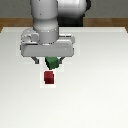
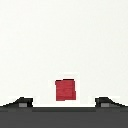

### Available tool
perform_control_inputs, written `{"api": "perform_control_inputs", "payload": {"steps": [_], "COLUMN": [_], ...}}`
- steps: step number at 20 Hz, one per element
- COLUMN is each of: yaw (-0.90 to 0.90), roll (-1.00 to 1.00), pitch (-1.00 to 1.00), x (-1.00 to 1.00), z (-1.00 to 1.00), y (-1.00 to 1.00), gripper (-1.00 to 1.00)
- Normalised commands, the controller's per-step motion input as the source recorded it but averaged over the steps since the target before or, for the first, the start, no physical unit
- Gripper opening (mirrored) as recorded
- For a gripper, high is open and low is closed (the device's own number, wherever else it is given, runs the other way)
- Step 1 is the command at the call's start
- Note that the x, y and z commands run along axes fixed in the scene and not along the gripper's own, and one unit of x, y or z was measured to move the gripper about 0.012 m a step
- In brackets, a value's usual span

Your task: Place the red cube on top of the green cube.

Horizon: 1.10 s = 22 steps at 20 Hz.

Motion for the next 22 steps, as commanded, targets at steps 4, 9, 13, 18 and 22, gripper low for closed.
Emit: {"api": "perform_control_inputs", "payload": {"steps": [4,9,13,18,22], "yaw": [0.00,0.00,0.00,0.00,0.00], "roll": [0.00,0.00,0.00,0.00,0.00], "pitch": [0.00,0.00,0.00,0.00,0.00], "x": [0.00,0.00,0.00,0.00,0.00], "z": [-0.25,-0.20,-0.50,-1.00,0.00], "y": [0.00,0.00,0.00,0.00,0.00], "gripper": [1.00,1.00,1.00,1.00,-1.00]}}
